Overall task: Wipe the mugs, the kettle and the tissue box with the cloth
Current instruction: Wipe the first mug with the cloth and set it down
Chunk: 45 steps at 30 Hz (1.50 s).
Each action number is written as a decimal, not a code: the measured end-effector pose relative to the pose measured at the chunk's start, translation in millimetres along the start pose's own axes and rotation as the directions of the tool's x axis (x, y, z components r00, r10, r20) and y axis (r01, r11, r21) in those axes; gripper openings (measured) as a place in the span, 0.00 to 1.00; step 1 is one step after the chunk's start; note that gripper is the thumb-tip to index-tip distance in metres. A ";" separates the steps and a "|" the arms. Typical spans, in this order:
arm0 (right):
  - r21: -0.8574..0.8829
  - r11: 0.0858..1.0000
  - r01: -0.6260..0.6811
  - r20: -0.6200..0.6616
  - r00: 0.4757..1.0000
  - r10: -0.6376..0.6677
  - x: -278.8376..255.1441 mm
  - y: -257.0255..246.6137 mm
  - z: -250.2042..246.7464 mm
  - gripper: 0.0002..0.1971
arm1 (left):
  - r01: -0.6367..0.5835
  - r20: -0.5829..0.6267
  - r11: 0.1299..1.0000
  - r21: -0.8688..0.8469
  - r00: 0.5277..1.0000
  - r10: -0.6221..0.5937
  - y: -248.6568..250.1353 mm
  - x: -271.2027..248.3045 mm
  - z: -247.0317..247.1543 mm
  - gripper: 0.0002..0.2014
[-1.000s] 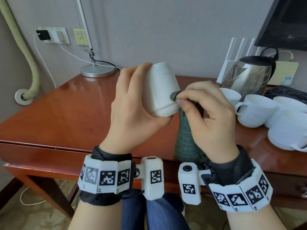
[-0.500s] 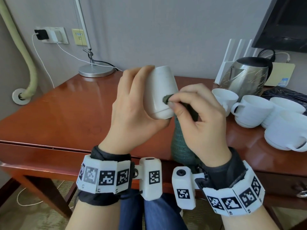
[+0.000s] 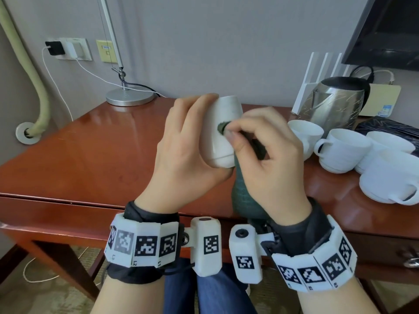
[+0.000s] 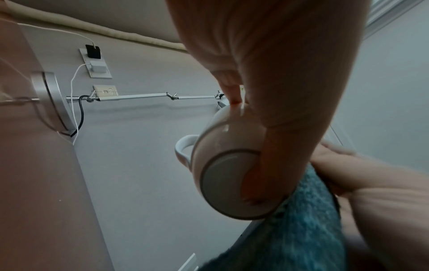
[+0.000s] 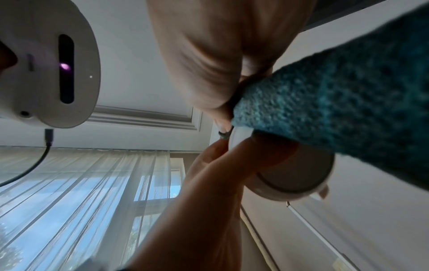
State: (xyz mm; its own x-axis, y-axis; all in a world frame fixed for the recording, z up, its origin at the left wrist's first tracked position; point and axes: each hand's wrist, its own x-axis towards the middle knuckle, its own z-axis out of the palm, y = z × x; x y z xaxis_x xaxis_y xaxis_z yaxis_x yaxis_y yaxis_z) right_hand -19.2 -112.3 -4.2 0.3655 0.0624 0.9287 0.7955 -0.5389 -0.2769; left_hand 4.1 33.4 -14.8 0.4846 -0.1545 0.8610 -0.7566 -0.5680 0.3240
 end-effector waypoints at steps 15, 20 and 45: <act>0.043 0.998 -0.049 -0.063 0.997 0.051 -15.9 1.4 -8.7 0.04 | 0.135 0.014 0.981 -0.141 0.991 -0.135 2.5 -1.1 -6.4 0.48; 0.057 0.996 -0.063 -0.072 0.995 0.067 -16.4 3.2 -7.9 0.04 | 0.130 0.016 0.983 -0.131 0.992 -0.128 3.2 0.5 -6.9 0.48; -0.101 0.983 0.155 0.116 0.983 -0.143 -5.0 6.7 -7.5 0.13 | 0.047 0.070 0.996 -0.081 0.997 -0.041 -0.4 1.9 -8.9 0.43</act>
State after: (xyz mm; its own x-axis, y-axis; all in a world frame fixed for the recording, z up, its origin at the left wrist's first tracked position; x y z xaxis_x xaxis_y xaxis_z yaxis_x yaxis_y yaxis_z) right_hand -19.2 -122.5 -8.9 0.3017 0.2354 0.9239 0.7898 -0.6045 -0.1039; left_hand 1.3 40.6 -9.8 0.5449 -0.1874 0.8173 -0.7662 -0.5073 0.3944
